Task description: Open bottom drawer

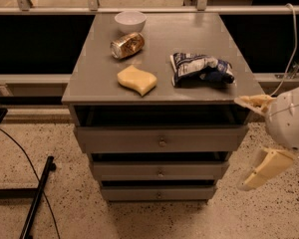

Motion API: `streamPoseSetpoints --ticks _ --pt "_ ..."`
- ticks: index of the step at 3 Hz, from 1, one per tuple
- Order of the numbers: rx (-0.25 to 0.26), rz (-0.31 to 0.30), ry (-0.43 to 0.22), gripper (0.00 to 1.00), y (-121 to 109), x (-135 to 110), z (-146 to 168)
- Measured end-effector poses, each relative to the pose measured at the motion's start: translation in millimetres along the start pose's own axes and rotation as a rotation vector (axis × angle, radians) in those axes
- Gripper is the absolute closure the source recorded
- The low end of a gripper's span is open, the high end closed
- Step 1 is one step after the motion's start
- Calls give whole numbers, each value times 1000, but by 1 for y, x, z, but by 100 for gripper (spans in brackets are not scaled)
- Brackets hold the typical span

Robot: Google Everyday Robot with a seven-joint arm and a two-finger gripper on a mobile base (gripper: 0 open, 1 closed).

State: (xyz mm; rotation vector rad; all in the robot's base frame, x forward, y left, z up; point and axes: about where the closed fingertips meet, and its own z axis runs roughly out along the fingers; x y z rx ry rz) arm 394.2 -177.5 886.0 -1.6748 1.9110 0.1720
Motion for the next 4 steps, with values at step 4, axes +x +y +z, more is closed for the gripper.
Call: streamPoseSetpoints --ticks 4 --pt "15 -141 4 0 14 6 56"
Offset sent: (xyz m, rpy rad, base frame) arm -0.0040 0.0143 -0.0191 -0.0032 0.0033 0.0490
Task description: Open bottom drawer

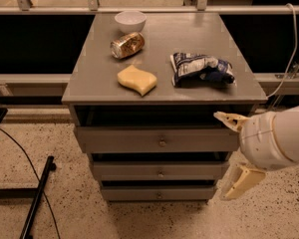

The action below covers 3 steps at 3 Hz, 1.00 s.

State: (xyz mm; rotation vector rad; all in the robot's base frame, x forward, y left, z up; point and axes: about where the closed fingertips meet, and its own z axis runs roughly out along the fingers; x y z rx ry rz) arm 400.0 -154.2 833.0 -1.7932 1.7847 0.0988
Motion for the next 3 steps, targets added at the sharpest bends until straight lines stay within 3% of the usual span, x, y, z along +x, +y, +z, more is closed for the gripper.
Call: streamPoseSetpoints --ticks 1,2,3 --pt "27 -79 64 0 28 23 34" --pt "74 -114 45 0 56 76 94" --pt "111 -137 57 0 43 78 94"
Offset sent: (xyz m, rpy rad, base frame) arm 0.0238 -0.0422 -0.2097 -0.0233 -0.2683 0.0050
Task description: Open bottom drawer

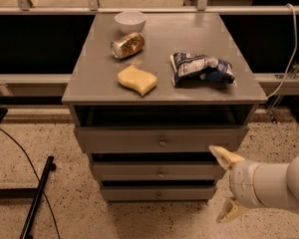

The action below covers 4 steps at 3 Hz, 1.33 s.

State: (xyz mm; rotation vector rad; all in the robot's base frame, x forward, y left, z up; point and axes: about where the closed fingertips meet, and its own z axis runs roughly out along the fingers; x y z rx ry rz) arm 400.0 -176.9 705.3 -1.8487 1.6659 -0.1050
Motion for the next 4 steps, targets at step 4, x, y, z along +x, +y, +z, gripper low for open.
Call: streamPoseSetpoints --ticks 4 --pt "-298 -19 -330 0 74 49 178"
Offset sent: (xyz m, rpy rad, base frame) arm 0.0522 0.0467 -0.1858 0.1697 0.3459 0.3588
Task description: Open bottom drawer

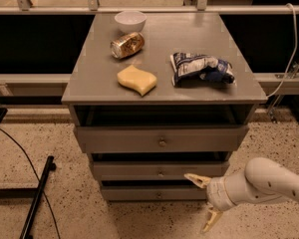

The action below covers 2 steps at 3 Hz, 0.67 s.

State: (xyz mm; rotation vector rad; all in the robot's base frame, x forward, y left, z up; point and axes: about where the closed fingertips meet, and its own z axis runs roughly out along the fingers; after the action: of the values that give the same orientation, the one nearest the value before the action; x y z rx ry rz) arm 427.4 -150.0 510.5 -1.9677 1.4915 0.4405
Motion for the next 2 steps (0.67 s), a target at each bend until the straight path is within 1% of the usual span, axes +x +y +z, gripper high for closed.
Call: streamPoseSetpoints --ticks 1,2 --pt "-57 82 -43 0 35 43 38" --pt "-76 121 -53 0 55 63 65"
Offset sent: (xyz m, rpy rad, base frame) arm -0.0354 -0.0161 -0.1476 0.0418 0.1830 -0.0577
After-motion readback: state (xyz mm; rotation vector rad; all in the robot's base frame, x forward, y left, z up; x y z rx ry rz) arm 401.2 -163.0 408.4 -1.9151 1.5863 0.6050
